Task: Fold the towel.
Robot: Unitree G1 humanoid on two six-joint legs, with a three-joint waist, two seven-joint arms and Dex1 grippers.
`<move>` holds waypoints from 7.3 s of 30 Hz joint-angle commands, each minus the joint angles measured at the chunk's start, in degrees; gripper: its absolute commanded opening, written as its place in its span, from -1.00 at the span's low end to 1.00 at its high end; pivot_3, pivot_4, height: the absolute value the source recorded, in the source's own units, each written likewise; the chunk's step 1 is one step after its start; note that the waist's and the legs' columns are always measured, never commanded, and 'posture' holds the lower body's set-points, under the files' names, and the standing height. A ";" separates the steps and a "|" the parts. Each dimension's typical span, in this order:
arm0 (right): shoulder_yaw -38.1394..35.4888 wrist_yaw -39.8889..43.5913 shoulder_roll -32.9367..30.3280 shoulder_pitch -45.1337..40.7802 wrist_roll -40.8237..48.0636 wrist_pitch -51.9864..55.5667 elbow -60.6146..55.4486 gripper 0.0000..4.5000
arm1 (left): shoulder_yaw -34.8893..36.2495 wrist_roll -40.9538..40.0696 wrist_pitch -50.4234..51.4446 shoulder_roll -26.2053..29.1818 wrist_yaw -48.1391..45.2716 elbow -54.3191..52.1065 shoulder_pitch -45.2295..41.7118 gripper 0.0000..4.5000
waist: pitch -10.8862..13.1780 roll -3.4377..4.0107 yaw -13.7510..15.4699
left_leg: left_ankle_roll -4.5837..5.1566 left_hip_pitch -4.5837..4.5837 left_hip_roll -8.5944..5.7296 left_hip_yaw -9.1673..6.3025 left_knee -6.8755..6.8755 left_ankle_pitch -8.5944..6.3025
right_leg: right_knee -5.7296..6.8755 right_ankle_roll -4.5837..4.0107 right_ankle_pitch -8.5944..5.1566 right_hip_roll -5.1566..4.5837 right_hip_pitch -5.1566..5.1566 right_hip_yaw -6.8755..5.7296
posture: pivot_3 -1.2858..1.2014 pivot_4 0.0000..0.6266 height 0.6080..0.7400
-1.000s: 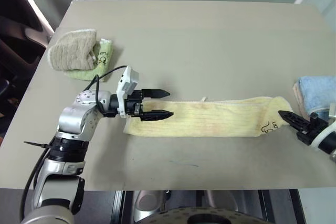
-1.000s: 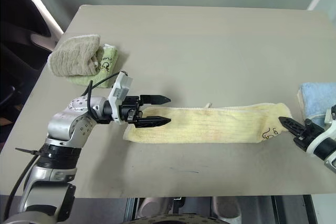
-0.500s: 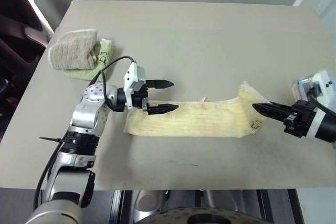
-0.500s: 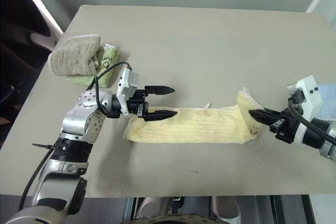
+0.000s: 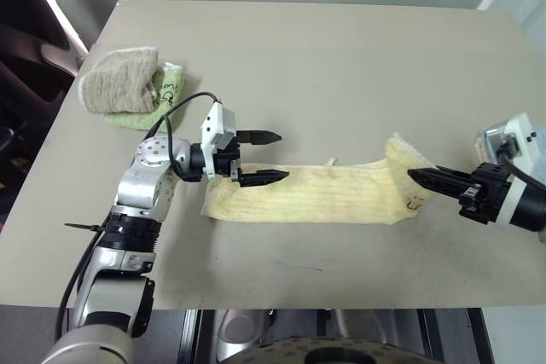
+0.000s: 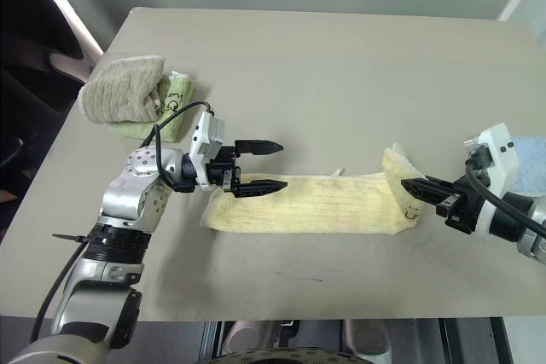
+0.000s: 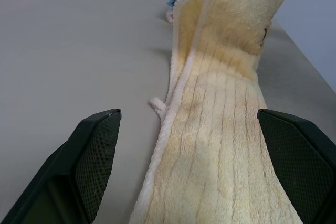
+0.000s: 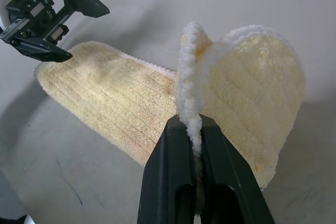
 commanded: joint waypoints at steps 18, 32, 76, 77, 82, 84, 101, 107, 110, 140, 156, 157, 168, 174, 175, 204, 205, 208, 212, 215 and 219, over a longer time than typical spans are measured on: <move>26.89 -1.08 19.19 -12.47 -15.55 -0.52 0.17 -0.99 | -0.21 0.85 -1.94 -0.51 -0.86 1.08 -2.07 1.00 | 0.15 0.08 -0.34 | -0.04 0.20 0.02 0.02 0.08 0.01 | 0.03 -0.13 0.09 0.01 0.15 -0.06 | 0.03 -0.52 0.89; 28.95 1.08 21.33 -13.19 -16.55 0.96 -0.27 -0.69 | -0.03 1.73 -3.69 -0.62 -1.69 3.21 -2.28 1.00 | 0.15 0.08 -0.31 | -0.06 0.20 0.02 0.01 0.08 0.00 | 0.02 -0.16 0.06 0.01 0.15 -0.05 | 0.03 -0.52 0.89; 19.07 19.02 25.09 -2.10 -40.11 -24.32 10.60 -0.99 | -15.78 5.37 -6.50 -22.76 -1.52 7.34 -7.89 -1.00 | 0.18 0.09 0.00 | 0.11 0.38 0.03 0.04 0.03 0.03 | -0.82 0.15 0.63 0.01 0.66 -0.02 | 0.03 -0.52 0.89; 19.24 19.09 25.34 -1.76 -41.62 -25.19 10.65 -0.99 | -16.19 6.30 -7.42 -22.32 -1.98 8.06 -7.98 -1.00 | 0.18 0.09 0.14 | 0.12 0.39 0.03 0.04 0.04 0.03 | -0.83 0.15 0.64 0.01 0.68 -0.02 | 0.03 -0.52 0.89; 19.46 19.88 26.53 -1.36 -44.81 -26.39 10.55 -0.99 | -16.52 7.48 -8.87 -21.76 -3.36 9.25 -7.92 -1.00 | 0.18 0.10 0.21 | 0.17 0.35 0.00 0.07 0.07 0.04 | -0.85 0.19 0.68 -0.02 0.68 0.01 | 0.03 -0.52 0.89; 19.75 20.26 26.49 -1.24 -46.12 -26.55 10.68 -0.99 | -16.58 7.85 -8.99 -21.36 -3.78 9.40 -7.86 -1.00 | 0.18 0.10 0.22 | 0.17 0.35 0.00 0.06 0.07 0.04 | -0.87 0.19 0.68 -0.02 0.69 0.01 | 0.03 -0.52 0.89; 28.36 20.41 27.82 -0.74 -58.97 -24.75 12.66 -0.99 | -21.61 16.10 -5.36 -18.54 -3.57 12.99 -5.22 -1.00 | 0.13 0.14 0.20 | 0.10 0.50 0.03 0.06 0.03 -0.02 | -0.85 0.10 0.62 0.00 0.78 0.00 | 0.03 -0.52 0.89; 28.17 20.76 28.19 -0.73 -59.52 -24.59 12.62 -0.99 | -21.65 16.08 -4.52 -18.41 -3.43 12.31 -5.12 -1.00 | 0.12 0.14 0.19 | 0.06 0.59 0.03 0.04 0.02 -0.06 | -0.85 0.05 0.57 0.01 0.87 0.00 | 0.03 -0.52 0.89; 28.06 20.94 28.36 -0.73 -59.76 -24.51 12.59 -0.99 | -21.67 16.07 -4.40 -18.39 -3.40 12.20 -5.10 -1.00 | 0.12 0.14 0.19 | 0.05 0.60 0.04 0.04 0.02 -0.07 | -0.85 0.06 0.56 0.01 0.87 0.00 | 0.03 -0.52 0.89; 17.82 25.69 20.65 -11.35 -44.44 -15.15 -0.09 -1.00 | 3.73 -8.33 19.15 -3.75 6.47 -12.16 -7.01 0.54 | 0.24 0.09 -0.04 | -0.01 0.31 0.04 0.05 -0.03 0.16 | -0.85 0.02 0.56 0.07 0.57 0.01 | 0.03 -0.52 0.89; 20.57 34.17 17.36 -10.21 -41.65 -15.00 -2.16 -0.04 | 14.20 -14.98 34.81 19.46 6.94 -14.61 7.07 1.00 | 0.23 0.09 -0.34 | -0.15 0.29 0.04 -0.04 -0.07 0.07 | -0.83 -0.64 0.14 0.13 0.48 0.00 | 0.03 -0.52 0.89; 20.65 34.55 17.16 -10.26 -41.62 -15.07 -2.14 0.12 | 14.48 -14.95 34.83 20.49 6.73 -14.52 8.33 1.00 | 0.23 0.09 -0.41 | -0.17 0.29 0.04 -0.06 -0.08 0.07 | -0.81 -0.67 0.12 0.14 0.45 0.00 | 0.03 -0.52 0.89; 22.25 31.20 21.00 -14.93 -44.37 -15.62 3.46 0.99 | 23.23 -26.53 53.81 26.20 10.31 -16.23 15.64 1.00 | 0.21 0.06 -0.54 | -0.57 0.28 0.08 -0.13 -0.26 -0.10 | -0.59 -0.97 0.02 0.18 0.24 -0.03 | 0.03 -0.52 0.89; 23.39 28.83 22.90 -16.00 -44.52 -13.77 4.35 0.99 | 32.78 -37.90 72.66 24.03 18.87 -14.49 17.90 1.00 | 0.21 0.04 -0.67 | -0.60 0.40 0.10 -0.07 -0.52 -0.01 | -0.48 -1.12 -0.07 0.19 0.19 -0.07 | 0.03 -0.52 0.89; 23.79 28.54 23.08 -16.08 -44.61 -13.48 4.38 0.99 | 33.99 -40.36 74.39 24.49 20.31 -13.80 19.46 1.00 | 0.19 0.02 -0.68 | -0.62 0.43 0.11 -0.07 -0.59 0.02 | -0.48 -1.13 -0.08 0.19 0.19 -0.07 | 0.03 -0.52 0.89; 23.25 20.85 27.11 -18.45 -44.93 -9.36 5.27 0.99 | 34.83 -62.75 70.55 19.27 43.59 -1.60 36.62 1.00 | 0.17 -0.23 -0.83 | -2.37 1.50 1.02 -0.13 -1.93 0.49 | 0.25 -2.55 0.07 1.23 0.20 0.09 | 0.03 -0.52 0.89; 23.25 20.83 27.10 -18.45 -44.91 -9.36 5.27 0.99 | 34.83 -62.77 70.56 19.26 43.62 -1.59 36.61 1.00 | 0.17 -0.22 -0.83 | -2.35 1.56 1.06 -0.14 -2.03 0.50 | 0.27 -2.62 0.08 1.26 0.20 0.09 | 0.03 -0.52 0.89; 22.82 20.48 26.88 -18.58 -44.74 -8.99 5.14 0.99 | 33.83 -61.30 69.06 17.46 43.79 1.40 33.89 1.00 | 0.18 -0.21 -0.78 | -2.38 1.59 1.17 -0.14 -2.04 0.50 | 0.28 -2.68 0.07 1.36 0.21 0.09 | 0.03 -0.52 0.89; 22.44 20.04 26.69 -19.42 -45.05 -8.95 6.13 0.99 | 33.87 -63.09 68.08 13.90 47.20 6.57 25.02 1.00 | 0.22 -0.17 -0.14 | -2.29 1.59 1.21 -0.22 -2.04 0.61 | 0.33 -2.81 0.14 1.40 0.28 0.09 | 0.03 -0.52 0.89; 22.52 19.83 26.89 -19.45 -45.27 -9.10 6.34 0.99 | 34.83 -64.86 67.77 12.25 50.75 8.66 21.17 1.00 | 0.22 -0.21 -0.18 | -2.35 1.58 1.23 -0.26 -2.03 0.68 | 0.34 -2.89 0.19 1.48 0.29 0.09 | 0.03 -0.52 0.89; 22.55 19.75 27.02 -19.27 -45.42 -9.13 6.27 0.99 | 34.59 -67.18 68.04 11.03 54.72 8.41 19.07 1.00 | 0.23 -0.26 -0.44 | -2.54 1.59 1.32 -0.21 -2.01 1.24 | 0.29 -2.81 0.15 1.59 0.28 0.09 | 0.03 -0.52 0.89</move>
